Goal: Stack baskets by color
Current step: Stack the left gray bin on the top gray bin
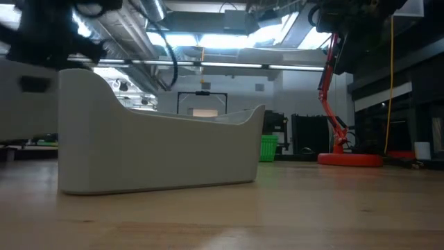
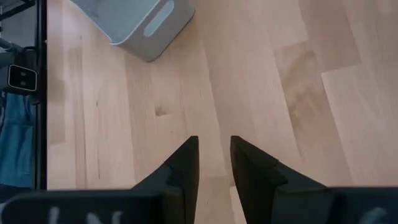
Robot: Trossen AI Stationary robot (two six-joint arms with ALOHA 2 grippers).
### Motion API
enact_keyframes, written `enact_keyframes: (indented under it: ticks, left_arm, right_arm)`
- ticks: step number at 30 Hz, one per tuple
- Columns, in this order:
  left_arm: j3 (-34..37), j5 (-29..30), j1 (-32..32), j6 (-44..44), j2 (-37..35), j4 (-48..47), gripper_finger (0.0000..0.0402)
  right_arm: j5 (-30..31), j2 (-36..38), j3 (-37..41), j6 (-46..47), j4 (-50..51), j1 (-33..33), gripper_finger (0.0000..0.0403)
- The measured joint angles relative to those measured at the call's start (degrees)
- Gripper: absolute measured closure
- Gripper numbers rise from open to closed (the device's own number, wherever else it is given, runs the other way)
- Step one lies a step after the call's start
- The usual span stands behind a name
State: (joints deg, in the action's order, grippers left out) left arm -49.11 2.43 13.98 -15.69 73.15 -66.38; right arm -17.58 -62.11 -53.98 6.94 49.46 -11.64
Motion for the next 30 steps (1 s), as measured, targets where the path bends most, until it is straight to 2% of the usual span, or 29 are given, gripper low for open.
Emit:
enact_keyframes:
  ticks: [3, 6, 9, 13, 17, 20, 23, 28, 30]
  left_arm:
    - [-7.40, 6.49, -2.45, 3.10, -2.23, -9.54, 0.0401]
    - [-15.79, 16.38, -6.16, 7.99, -3.87, -15.42, 0.0401]
    - [-23.40, 26.01, -12.70, 15.49, -4.15, -16.97, 0.0401]
    - [-31.58, 32.30, -24.68, 27.10, -3.45, -15.40, 0.0401]
    - [-35.26, 30.34, -38.55, 39.63, -1.24, -10.42, 0.0401]
    - [-35.48, 25.66, -48.14, 51.26, 0.53, -6.51, 0.0401]
    - [-35.48, 24.17, -56.10, 60.56, 3.58, -1.84, 0.0401]
    - [-35.47, 19.36, -65.14, 67.14, 10.45, 3.63, 0.0401]
    - [-36.42, 22.09, -67.16, 64.32, 13.63, 2.64, 0.0401]
  right_arm:
    - [0.00, 0.00, 0.00, -0.03, -0.01, 0.00, 0.0312]
    - [0.00, 0.00, 0.00, -0.11, -0.06, 0.00, 0.0312]
    - [0.01, 0.00, 0.00, -0.07, -0.29, 0.00, 0.0312]
    - [0.00, 0.00, 0.00, -0.46, -0.34, 0.00, 0.0312]
    - [0.03, 0.00, 0.00, -1.51, -0.36, 0.00, 0.0312]
    - [0.07, 0.00, 0.00, -1.62, -0.38, -0.02, 0.0312]
    - [0.07, 0.00, 0.00, -1.62, -0.38, -0.01, 0.0312]
    - [0.07, 0.00, 0.00, -1.47, -0.38, -0.02, 0.0312]
    - [0.07, 0.00, 0.00, -1.49, -0.38, -0.02, 0.0312]
